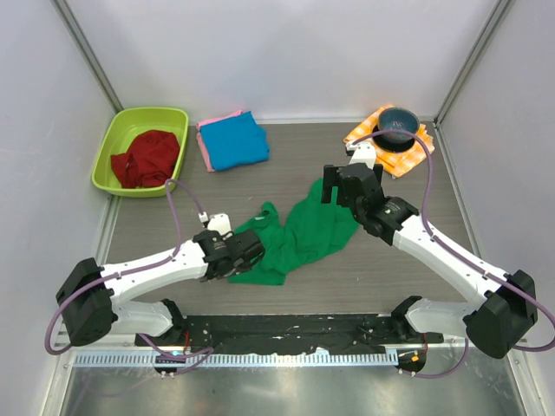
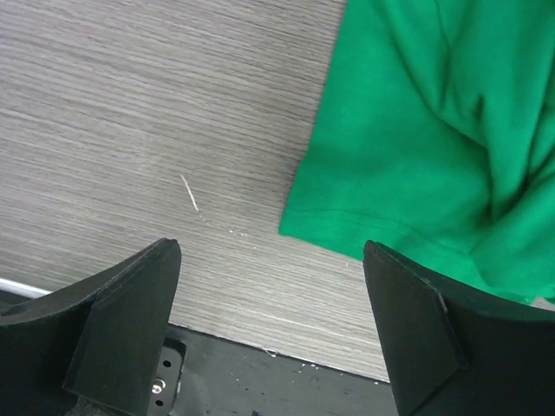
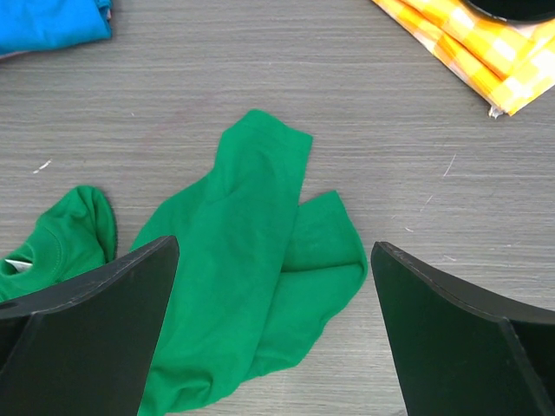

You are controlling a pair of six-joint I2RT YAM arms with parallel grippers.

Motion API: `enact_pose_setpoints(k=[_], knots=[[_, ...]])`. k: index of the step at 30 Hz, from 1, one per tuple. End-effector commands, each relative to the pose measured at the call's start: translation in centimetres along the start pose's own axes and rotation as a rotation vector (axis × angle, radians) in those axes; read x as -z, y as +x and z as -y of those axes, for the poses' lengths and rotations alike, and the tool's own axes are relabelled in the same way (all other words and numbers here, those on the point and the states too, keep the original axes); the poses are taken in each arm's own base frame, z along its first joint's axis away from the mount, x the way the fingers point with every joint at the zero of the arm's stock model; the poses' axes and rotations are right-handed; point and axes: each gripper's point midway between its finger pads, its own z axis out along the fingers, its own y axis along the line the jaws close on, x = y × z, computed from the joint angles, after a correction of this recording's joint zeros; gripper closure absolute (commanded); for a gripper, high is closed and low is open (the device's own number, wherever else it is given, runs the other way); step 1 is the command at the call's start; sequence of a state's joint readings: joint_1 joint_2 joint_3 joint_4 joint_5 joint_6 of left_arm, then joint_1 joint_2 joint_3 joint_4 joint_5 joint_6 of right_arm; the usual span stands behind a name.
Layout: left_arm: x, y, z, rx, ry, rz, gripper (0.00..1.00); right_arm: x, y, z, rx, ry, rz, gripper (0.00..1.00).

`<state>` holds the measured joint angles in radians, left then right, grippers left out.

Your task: Fold and stack the t-shirts

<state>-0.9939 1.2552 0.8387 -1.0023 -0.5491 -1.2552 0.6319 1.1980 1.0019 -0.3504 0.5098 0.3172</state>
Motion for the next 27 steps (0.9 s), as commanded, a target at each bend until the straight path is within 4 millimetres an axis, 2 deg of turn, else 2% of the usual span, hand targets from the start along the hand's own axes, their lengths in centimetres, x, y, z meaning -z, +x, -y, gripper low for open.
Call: enact_pose_setpoints(k=[1, 8, 18, 21, 25, 27], knots=[[-0.5, -1.3, 0.2, 0.103, -0.001, 0.05, 0.12, 0.3, 0.3, -0.2, -0.007, -0.017, -0.001, 0.0], [-2.7, 0.7, 1.4, 0.084, 0.013, 0.0, 0.21, 0.0, 1.3, 0.1, 0.006, 0.0, -0.022, 0.0], [-5.1, 2.6, 1.1, 0.074, -0.02, -0.028, 0.29, -0.2, 1.8, 0.4, 0.022, 0.012, -0.033, 0.0], [-5.5, 2.9, 1.2, 0.073, -0.016, -0.037, 0.37, -0.4, 2.0, 0.4, 0.023, 0.015, -0.038, 0.0], [-6.1, 3.4, 1.0, 0.075, -0.027, -0.047, 0.39, -0.4, 2.2, 0.4, 0.027, 0.018, -0.041, 0.0], [-6.3, 3.7, 0.9, 0.069, -0.028, -0.054, 0.5, -0.4, 2.0, 0.4, 0.026, 0.02, -0.037, 0.0]])
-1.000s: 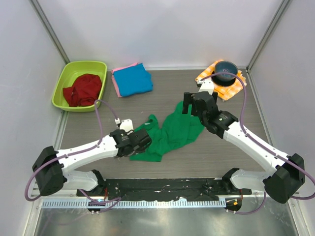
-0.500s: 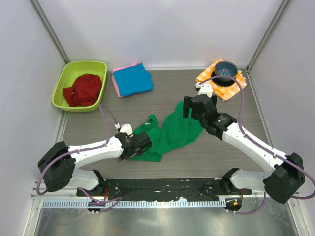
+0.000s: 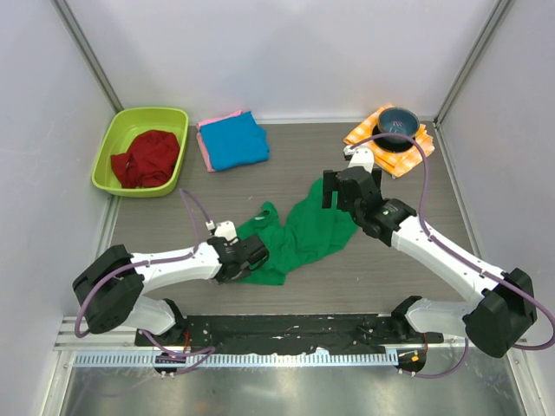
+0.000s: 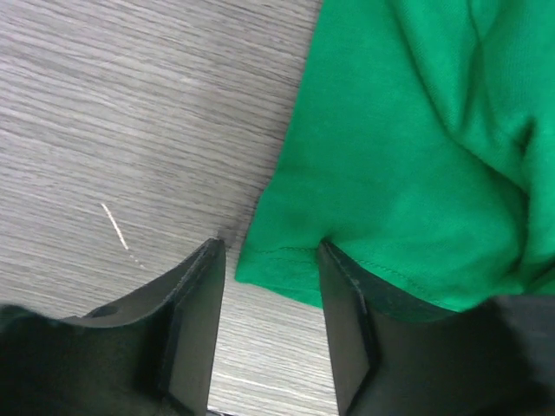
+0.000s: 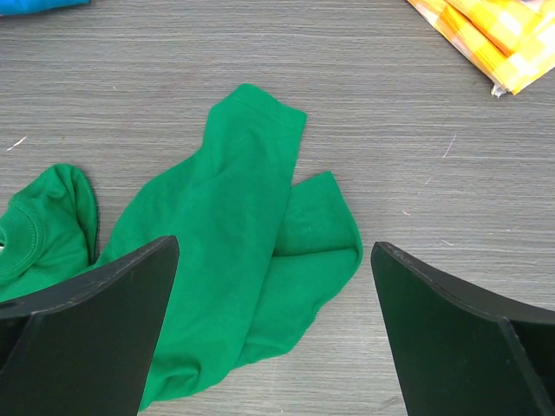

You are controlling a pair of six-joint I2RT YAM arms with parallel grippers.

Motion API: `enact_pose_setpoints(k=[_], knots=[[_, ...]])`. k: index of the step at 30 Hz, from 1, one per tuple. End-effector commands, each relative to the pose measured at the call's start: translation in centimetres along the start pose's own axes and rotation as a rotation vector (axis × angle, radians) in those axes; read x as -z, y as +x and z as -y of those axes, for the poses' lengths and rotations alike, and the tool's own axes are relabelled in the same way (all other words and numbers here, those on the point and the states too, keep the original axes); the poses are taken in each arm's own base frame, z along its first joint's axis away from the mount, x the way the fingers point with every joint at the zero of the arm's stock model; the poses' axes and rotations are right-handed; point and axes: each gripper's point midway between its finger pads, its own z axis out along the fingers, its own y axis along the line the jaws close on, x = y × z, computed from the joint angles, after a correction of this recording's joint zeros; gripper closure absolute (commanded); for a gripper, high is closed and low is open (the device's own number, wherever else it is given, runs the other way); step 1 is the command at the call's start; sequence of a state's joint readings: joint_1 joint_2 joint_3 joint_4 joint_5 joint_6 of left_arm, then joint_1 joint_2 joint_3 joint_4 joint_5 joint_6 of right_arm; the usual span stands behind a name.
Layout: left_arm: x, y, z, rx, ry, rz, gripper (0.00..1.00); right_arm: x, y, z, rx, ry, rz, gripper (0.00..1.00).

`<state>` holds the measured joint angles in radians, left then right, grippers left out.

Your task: Fold and stack the t-shirts

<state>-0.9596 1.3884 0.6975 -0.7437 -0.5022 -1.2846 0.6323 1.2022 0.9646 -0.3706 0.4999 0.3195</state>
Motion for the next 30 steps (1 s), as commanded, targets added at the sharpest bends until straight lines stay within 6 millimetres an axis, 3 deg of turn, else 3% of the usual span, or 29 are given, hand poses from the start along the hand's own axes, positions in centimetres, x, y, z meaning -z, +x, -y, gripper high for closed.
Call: enact_pose_setpoints(k=[1, 2, 4, 5, 6, 10, 14, 17, 22, 23, 25, 27, 30], knots=[[-1.3, 0.6, -0.2, 0.02, -0.013, -0.01, 0.55, -0.2, -0.2, 0.0, 0.001, 0.013, 0.014, 0.0], [-1.4, 0.8, -0.3, 0.017, -0.014, -0.013, 0.66, -0.3, -0.2, 0.0, 0.001, 0.014, 0.015, 0.0], [-1.7, 1.0, -0.3, 0.018, -0.015, -0.023, 0.78, -0.4, -0.2, 0.1, 0.003, 0.023, 0.012, 0.0], [-1.8, 1.2, -0.4, 0.018, -0.022, -0.026, 0.93, -0.4, -0.2, 0.1, 0.003, 0.025, 0.011, 0.0], [-1.9, 1.2, -0.5, 0.021, -0.025, -0.027, 1.0, -0.5, -0.1, 0.2, 0.001, 0.033, 0.007, 0.0], [-2.2, 1.5, -0.3, 0.023, -0.011, -0.037, 1.0, -1.7, 0.1, 0.6, 0.01, 0.087, -0.001, 0.0], [-1.4, 0.8, 0.0, 0.035, 0.018, -0.025, 1.0, -4.7, 1.2, 0.3, -0.002, 0.118, -0.054, 0.0], [-0.4, -0.3, -0.5, 0.036, 0.014, 0.0, 1.0, -8.9, 3.0, 0.3, -0.054, 0.12, -0.109, 0.0], [0.9, -2.0, -1.0, 0.074, 0.045, 0.022, 1.0, -13.0, 3.4, 3.1, -0.164, 0.146, -0.108, 0.07], [1.1, -2.1, -1.2, 0.078, 0.047, 0.022, 1.0, -13.7, 2.6, 3.1, -0.189, 0.128, -0.066, 0.08], [1.2, -2.6, -1.4, 0.086, 0.056, 0.025, 1.0, -14.8, 3.6, 3.7, -0.202, 0.121, -0.09, 0.12], [1.1, -2.9, -1.7, 0.092, 0.05, 0.021, 1.0, -15.8, 2.8, 3.2, -0.216, 0.094, -0.049, 0.16], [0.8, -3.0, -2.0, 0.091, 0.041, 0.015, 1.0, -16.9, 3.6, 2.1, -0.216, 0.043, -0.078, 0.2]])
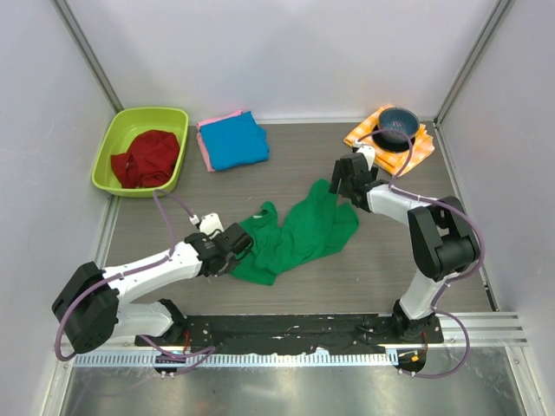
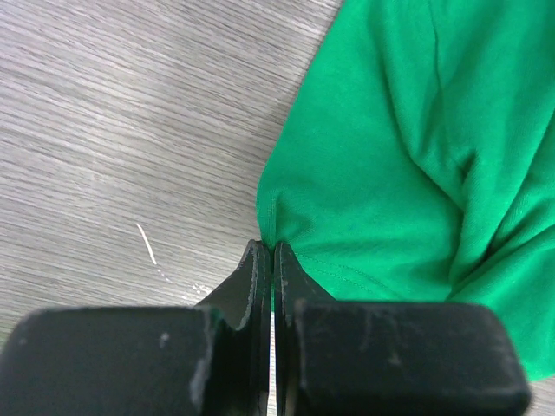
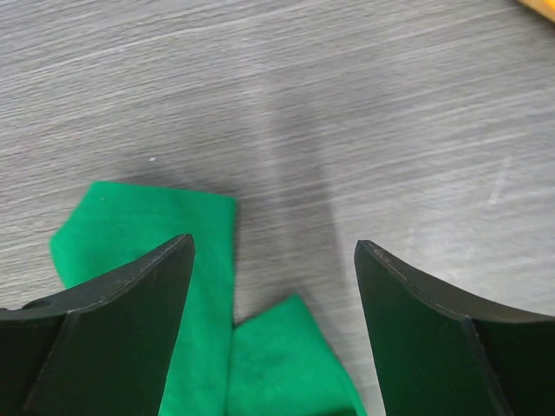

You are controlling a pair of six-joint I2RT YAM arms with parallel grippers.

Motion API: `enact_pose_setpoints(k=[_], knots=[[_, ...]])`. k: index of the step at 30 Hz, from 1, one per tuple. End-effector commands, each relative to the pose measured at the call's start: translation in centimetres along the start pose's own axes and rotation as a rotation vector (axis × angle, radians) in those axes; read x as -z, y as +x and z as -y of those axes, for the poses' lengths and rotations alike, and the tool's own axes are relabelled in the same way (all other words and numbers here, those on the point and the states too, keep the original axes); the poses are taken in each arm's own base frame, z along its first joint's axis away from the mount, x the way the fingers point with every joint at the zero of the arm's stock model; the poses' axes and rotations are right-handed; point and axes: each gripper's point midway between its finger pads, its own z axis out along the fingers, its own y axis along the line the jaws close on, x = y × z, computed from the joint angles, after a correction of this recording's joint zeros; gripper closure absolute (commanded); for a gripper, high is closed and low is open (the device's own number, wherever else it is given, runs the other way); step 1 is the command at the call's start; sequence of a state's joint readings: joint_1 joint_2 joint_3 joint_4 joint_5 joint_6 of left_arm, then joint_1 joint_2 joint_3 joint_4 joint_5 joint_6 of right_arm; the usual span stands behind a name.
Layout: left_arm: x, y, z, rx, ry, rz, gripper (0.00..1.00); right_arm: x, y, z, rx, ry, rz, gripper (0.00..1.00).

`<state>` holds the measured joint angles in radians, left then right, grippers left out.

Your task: Fold and stack the t-shirts

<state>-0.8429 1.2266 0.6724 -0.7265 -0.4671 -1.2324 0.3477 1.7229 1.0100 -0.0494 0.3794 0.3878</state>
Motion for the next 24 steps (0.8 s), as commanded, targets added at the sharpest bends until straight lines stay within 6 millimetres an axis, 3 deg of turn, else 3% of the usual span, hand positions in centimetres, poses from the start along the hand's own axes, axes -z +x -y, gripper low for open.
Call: enact_pose_setpoints(k=[1, 6, 12, 15, 16, 18, 20, 24], knots=[[-0.3, -0.2, -1.5, -0.029, -0.043, -0.005, 1.0, -1.2, -2.0, -4.2, -0.05, -0.148, 0.057, 0.21], [-0.9, -0.2, -1.7, -0.014, -0.049, -0.019, 1.0, -1.7, -0.9, -6.0, -0.061, -0.225, 0.006, 0.23], [-1.3, -0.4, -1.8, -0.004, -0.053, -0.025, 1.0, -2.2, 0.5, -5.5, -0.036, -0.202, -0.025, 0.38], [-1.2, -0.7, -1.9, 0.007, -0.053, -0.019, 1.0, -2.4, 1.0, -5.0, -0.029, -0.182, -0.034, 0.56], [-1.2, -0.8, -1.9, 0.01, -0.05, -0.018, 1.0, -2.4, 1.1, -4.8, -0.03, -0.172, -0.036, 0.7], [-1.3, -1.0, -1.9, 0.014, -0.046, -0.021, 1.0, -2.5, 1.4, -4.4, -0.03, -0.156, -0.044, 0.81], [-1.3, -1.4, -1.8, 0.018, -0.046, -0.018, 1.0, -2.6, 1.6, -4.1, -0.024, -0.137, -0.046, 0.99], [-0.8, -2.6, -0.9, 0.012, -0.021, -0.003, 1.0, -2.4, 1.4, -3.2, -0.011, -0.094, -0.038, 0.99]])
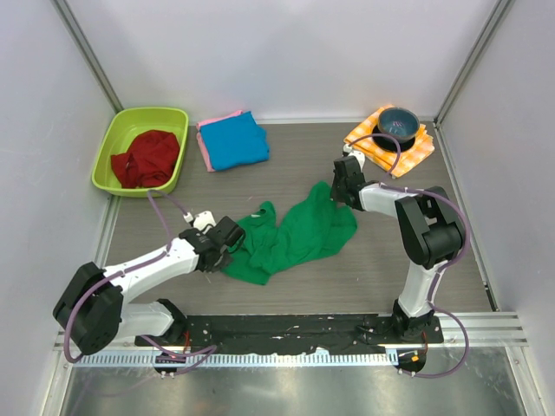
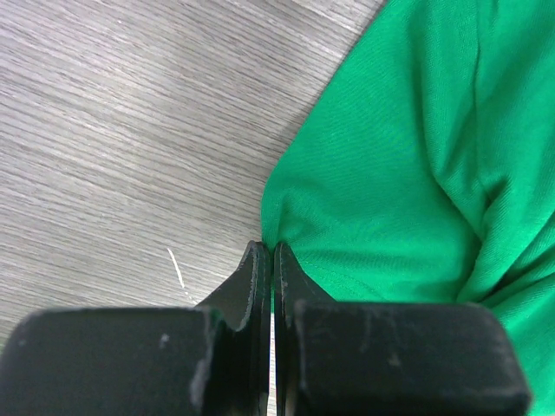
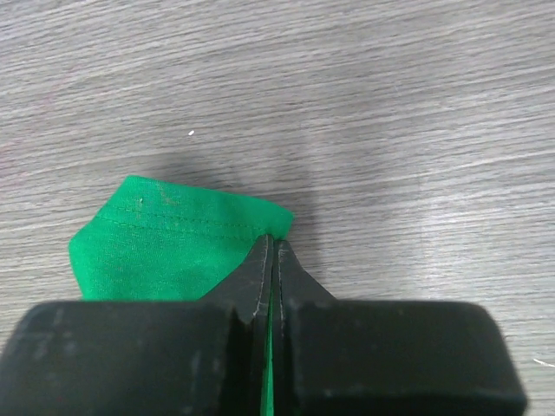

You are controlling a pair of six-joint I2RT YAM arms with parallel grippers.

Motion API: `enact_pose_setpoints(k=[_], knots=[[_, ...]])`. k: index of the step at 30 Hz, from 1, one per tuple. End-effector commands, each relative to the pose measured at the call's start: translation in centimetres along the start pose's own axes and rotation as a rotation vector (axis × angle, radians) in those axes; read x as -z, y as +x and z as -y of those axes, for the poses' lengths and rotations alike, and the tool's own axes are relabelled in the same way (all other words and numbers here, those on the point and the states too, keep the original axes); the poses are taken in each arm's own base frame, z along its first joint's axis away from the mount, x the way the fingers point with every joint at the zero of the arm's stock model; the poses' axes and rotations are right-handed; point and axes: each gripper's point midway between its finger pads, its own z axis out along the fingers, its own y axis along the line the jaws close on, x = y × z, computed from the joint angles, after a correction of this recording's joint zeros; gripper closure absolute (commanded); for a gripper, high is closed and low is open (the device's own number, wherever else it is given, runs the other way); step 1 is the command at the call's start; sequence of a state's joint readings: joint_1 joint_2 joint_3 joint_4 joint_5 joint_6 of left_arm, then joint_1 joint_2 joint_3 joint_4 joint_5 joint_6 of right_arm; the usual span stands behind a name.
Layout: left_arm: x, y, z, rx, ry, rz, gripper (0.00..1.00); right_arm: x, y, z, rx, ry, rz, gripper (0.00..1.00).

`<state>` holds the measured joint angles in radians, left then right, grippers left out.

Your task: Fold and stack the t-shirts

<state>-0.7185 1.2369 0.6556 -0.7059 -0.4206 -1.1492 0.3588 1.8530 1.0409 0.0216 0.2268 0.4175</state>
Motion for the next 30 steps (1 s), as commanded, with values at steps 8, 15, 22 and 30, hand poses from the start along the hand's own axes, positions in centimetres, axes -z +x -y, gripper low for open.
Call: enact_pose_setpoints(k=[8, 15, 22, 30], knots=[[7.1, -8.3, 4.2, -0.003, 0.142, 0.185, 1.0, 8.8, -9.8, -1.5, -0.016, -0.028, 0.26, 0.99], [15.6, -14.5, 6.1, 0.037, 0.284, 0.33, 1.0, 21.8, -17.8, -4.5, 0.037, -0.169, 0.49, 0.99], [28.0, -21.1, 4.9, 0.106, 0.491, 0.552, 1.0, 37.6, -23.2, -6.6, 0.093, -0.417, 0.717, 0.99], [41.8, -24.9, -0.7, 0.2, 0.772, 0.792, 1.0, 55.1, -26.0, -5.4, 0.072, -0.679, 0.961, 0.99]])
